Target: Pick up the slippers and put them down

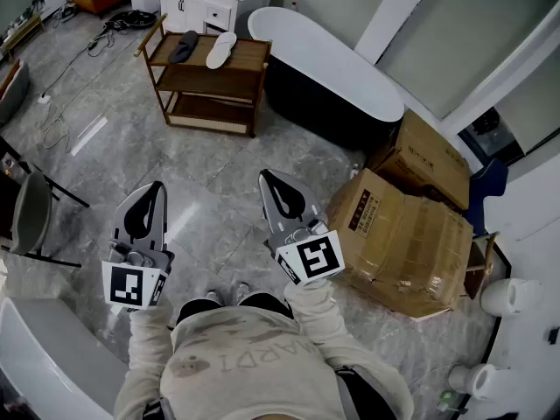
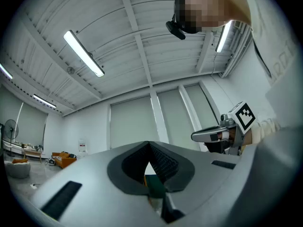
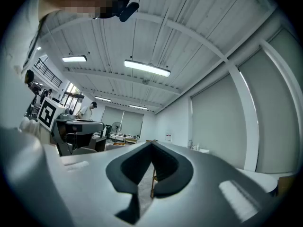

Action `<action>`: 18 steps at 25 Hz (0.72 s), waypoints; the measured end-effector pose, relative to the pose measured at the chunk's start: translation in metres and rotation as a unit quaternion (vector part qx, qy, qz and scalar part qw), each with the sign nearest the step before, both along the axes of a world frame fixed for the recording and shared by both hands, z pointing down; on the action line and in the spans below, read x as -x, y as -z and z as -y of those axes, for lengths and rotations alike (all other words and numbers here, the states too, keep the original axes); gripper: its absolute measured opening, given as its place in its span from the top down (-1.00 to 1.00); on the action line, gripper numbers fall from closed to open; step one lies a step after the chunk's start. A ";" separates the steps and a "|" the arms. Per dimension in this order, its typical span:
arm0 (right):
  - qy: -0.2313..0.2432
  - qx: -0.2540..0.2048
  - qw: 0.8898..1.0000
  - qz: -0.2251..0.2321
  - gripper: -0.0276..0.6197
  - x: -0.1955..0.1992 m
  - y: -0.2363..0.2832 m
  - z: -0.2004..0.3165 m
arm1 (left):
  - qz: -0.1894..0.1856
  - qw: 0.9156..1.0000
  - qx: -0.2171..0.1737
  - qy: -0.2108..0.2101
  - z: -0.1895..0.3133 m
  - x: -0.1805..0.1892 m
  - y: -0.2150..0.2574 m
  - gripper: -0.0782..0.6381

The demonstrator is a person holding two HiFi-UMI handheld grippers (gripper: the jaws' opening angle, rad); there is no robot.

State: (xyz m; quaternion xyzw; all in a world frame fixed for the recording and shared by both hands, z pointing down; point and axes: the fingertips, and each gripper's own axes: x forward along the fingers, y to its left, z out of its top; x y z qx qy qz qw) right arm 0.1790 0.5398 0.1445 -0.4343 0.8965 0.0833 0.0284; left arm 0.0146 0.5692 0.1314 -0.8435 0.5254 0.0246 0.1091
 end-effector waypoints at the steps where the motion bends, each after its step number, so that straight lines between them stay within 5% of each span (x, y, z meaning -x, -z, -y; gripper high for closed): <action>1: 0.000 0.000 1.000 0.000 0.89 0.000 0.000 0.002 | -0.001 1.000 0.001 -0.001 0.002 -0.001 0.000 0.77; 18: 0.035 -0.003 0.999 0.021 0.89 -0.016 -0.009 0.028 | 0.001 1.000 -0.001 0.003 0.025 -0.030 -0.007 0.77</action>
